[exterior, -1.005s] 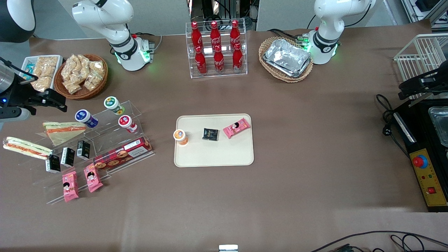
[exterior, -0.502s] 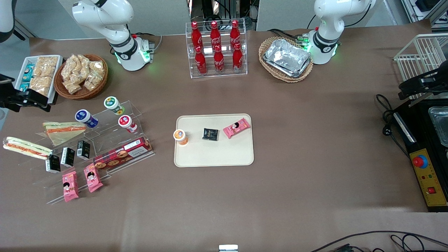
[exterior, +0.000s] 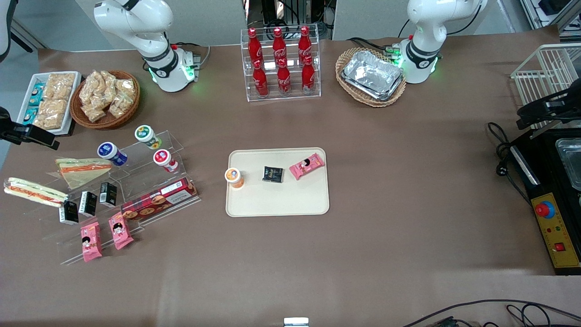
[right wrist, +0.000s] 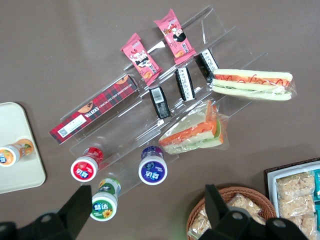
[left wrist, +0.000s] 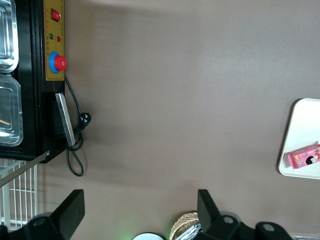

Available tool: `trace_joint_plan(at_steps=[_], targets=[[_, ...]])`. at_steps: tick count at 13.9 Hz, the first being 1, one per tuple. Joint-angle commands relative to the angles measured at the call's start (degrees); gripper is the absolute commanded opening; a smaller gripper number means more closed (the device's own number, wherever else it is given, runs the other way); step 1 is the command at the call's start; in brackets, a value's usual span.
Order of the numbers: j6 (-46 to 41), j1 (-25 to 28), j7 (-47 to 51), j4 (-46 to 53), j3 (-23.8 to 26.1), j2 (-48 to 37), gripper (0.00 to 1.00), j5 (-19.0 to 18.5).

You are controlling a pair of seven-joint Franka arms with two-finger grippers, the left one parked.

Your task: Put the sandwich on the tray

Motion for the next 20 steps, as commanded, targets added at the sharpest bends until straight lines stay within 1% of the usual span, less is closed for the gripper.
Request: trace_joint_plan(at_steps=[1, 5, 6, 8, 11, 13, 14, 15, 16, 18, 20], targets=[[1.0, -0.8, -0.9, 0.9, -0.9, 1.4, 1.0, 0.2], [3.4, -0.8, -1.8, 0.9, -1.0, 2.0, 1.0, -0.8], [3.8, -0.9, -0.8, 1.6, -1.5, 2.9, 1.0, -2.0], [3.7, -1.2, 5.3, 3.3, -2.6, 4.0, 1.0, -2.9], [4.1, -1.5, 12.4, 3.4, -5.8, 5.3, 1.0, -2.6], [5.2, -1.7, 14.0, 3.4, -6.6, 6.4, 1.0, -2.7], [5.4, -2.3, 16.5, 3.4, -7.8, 7.0, 1.0, -2.1], [5.4, -2.4, 22.4, 3.4, -8.3, 7.2, 1.0, -1.6], [5.4, -2.5, 28.1, 3.4, -8.3, 7.2, 1.0, -2.1], [8.0, -3.1, 35.5, 3.4, -9.4, 8.1, 1.0, -1.7], [9.0, -3.1, 44.4, 3.4, -9.4, 8.8, 1.0, -1.6]])
